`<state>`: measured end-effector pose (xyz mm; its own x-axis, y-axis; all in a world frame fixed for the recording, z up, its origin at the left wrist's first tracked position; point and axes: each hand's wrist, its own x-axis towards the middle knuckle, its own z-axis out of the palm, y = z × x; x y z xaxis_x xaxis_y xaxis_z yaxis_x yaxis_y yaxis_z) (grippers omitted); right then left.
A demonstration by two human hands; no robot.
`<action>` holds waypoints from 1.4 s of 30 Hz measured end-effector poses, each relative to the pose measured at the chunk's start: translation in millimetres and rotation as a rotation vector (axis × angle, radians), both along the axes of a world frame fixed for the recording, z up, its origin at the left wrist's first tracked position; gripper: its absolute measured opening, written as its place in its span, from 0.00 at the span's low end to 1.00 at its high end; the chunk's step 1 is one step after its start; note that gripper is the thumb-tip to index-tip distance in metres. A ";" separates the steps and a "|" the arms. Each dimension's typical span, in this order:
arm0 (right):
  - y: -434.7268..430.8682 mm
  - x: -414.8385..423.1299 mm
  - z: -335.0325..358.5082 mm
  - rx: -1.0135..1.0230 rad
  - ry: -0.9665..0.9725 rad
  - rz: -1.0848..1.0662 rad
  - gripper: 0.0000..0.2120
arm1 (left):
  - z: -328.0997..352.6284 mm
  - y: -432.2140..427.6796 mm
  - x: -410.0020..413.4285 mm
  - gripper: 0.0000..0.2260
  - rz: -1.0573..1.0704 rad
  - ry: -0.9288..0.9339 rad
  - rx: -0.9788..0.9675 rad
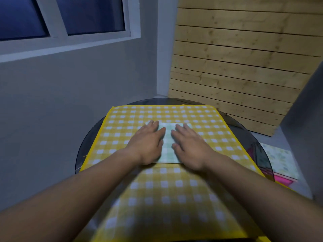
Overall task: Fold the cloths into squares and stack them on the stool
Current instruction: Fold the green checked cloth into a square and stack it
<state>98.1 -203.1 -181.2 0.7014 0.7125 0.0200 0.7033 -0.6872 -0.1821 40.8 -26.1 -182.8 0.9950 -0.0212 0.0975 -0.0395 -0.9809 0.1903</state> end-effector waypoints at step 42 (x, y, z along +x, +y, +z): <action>-20.4 13.7 20.4 0.519 0.558 -0.626 0.11 | 29.7 19.5 -10.9 0.21 0.570 0.180 -0.672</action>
<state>111.8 -223.5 -160.8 0.9528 0.2055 -0.2237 -0.0393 -0.6469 -0.7616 30.0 -6.6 -153.1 0.8386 0.4857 -0.2467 0.5047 -0.5222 0.6874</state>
